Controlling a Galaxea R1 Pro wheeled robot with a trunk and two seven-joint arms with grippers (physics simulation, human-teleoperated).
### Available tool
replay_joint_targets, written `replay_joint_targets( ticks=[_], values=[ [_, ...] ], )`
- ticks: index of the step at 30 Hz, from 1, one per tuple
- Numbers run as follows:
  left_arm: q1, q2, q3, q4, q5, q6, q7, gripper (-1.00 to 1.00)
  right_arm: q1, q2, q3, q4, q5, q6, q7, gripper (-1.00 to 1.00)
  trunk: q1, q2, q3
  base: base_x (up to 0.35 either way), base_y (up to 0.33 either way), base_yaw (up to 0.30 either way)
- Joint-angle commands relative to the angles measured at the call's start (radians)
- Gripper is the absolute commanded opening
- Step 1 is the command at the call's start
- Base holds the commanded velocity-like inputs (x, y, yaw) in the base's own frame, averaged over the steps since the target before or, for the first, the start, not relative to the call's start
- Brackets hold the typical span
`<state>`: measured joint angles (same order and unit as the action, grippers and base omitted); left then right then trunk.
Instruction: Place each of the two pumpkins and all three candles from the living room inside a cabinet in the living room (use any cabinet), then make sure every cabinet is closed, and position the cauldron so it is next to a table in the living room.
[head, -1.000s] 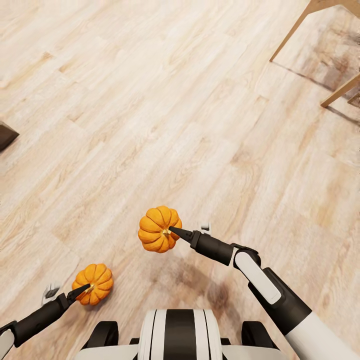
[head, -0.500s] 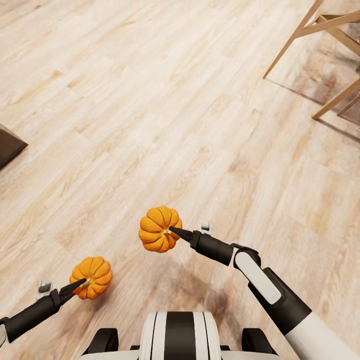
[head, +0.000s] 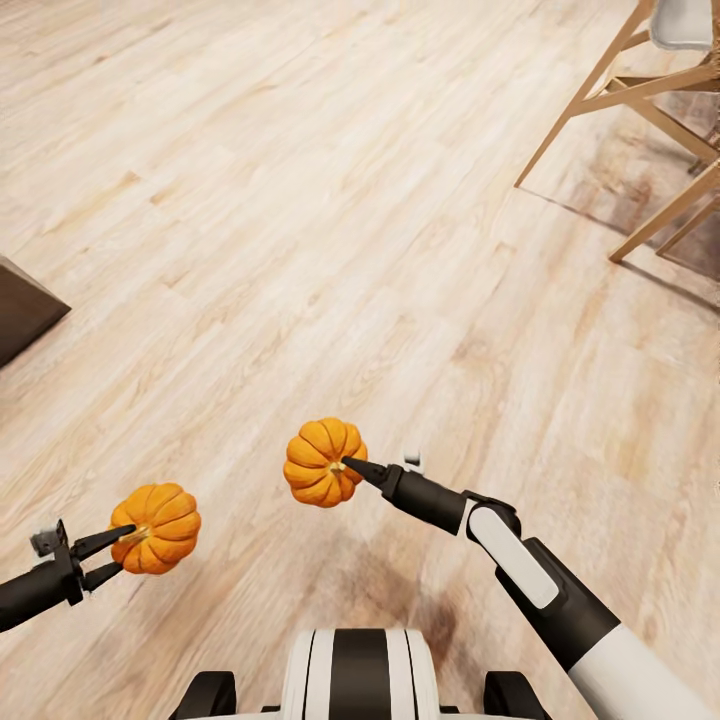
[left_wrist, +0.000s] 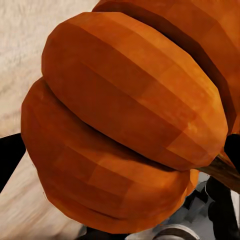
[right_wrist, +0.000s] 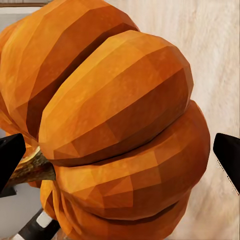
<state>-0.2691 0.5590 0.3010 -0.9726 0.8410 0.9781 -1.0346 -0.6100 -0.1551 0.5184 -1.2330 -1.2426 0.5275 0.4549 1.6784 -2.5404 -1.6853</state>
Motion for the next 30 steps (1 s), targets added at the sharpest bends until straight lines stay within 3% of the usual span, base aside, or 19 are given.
replay_joint_targets(
  ticks=[1, 6, 12, 22, 26, 30],
  values=[
    [0.000, 0.000, 0.003, -0.007, -0.004, 0.008, -0.002, -1.00, -0.001, -0.001, 0.002, 0.001, -0.006, -0.009, 0.001, -1.00, -0.001, 0.000, 0.003, 0.000, 0.000, 0.000],
    [0.011, 0.007, 0.015, -0.021, 0.005, 0.019, -0.003, -1.00, -0.001, 0.000, 0.003, 0.019, -0.006, -0.042, -0.001, -1.00, -0.003, 0.001, 0.023, 0.000, 0.000, 0.000],
    [0.050, 0.068, 0.022, -0.053, 0.009, 0.022, -0.065, -1.00, -0.001, -0.001, 0.002, 0.034, -0.006, -0.049, -0.004, -1.00, -0.005, 0.003, 0.046, 0.000, 0.000, 0.000],
    [0.051, 0.062, 0.016, -0.117, 0.011, 0.022, -0.071, -1.00, -0.001, -0.001, 0.002, 0.035, -0.006, -0.077, -0.014, -1.00, -0.010, 0.005, 0.085, 0.000, 0.000, 0.000],
    [0.051, 0.060, 0.022, -0.145, 0.015, 0.022, -0.072, -1.00, -0.001, 0.000, 0.003, 0.034, -0.005, -0.102, -0.101, -1.00, -0.012, 0.006, 0.100, 0.000, 0.000, 0.000],
    [0.051, 0.061, 0.028, -0.143, 0.018, 0.022, -0.074, -1.00, -0.001, 0.000, 0.003, 0.033, -0.005, -0.104, -0.130, -1.00, -0.014, 0.007, 0.116, 0.000, 0.000, 0.012]
  ],
)
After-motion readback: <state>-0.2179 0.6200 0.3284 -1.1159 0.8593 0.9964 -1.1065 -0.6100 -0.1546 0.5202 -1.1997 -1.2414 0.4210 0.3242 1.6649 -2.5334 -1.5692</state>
